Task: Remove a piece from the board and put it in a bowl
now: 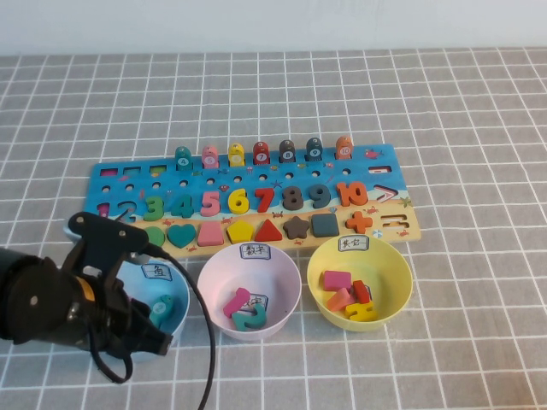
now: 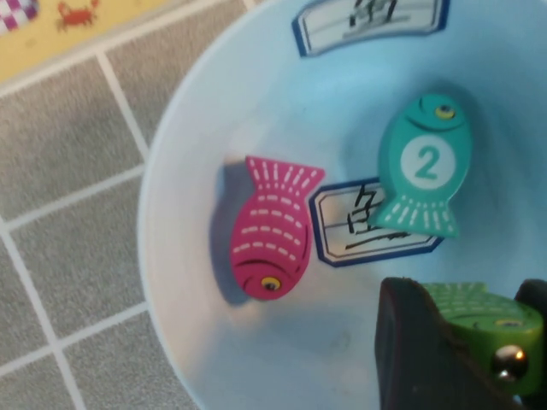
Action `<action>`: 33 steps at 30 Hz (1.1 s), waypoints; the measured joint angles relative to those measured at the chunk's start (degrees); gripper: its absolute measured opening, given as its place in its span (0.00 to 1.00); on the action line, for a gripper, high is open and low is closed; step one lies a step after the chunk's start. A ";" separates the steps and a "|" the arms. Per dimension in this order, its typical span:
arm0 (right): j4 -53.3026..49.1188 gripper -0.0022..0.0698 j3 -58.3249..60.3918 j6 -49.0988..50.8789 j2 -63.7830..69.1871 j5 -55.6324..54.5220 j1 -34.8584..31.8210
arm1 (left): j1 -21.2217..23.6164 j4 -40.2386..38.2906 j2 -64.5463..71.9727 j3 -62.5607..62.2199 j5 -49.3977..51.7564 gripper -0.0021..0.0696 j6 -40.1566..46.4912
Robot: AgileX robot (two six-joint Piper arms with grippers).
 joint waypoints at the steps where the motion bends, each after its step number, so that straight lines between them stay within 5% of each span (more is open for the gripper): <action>1: 0.00 0.01 0.00 0.00 0.00 0.00 0.00 | 0.00 0.00 0.55 0.00 0.00 0.29 0.00; 17: 0.00 0.01 0.00 0.00 0.00 0.00 0.00 | 2.18 0.11 2.51 0.00 -0.22 0.30 -0.61; 25: 0.00 0.01 0.00 0.00 0.00 0.00 0.00 | 2.18 -0.31 2.51 0.00 -0.34 0.44 -2.08; 33: 0.00 0.01 0.00 0.00 0.00 0.00 0.00 | 2.18 -0.63 -3.83 -0.36 0.44 0.46 -4.39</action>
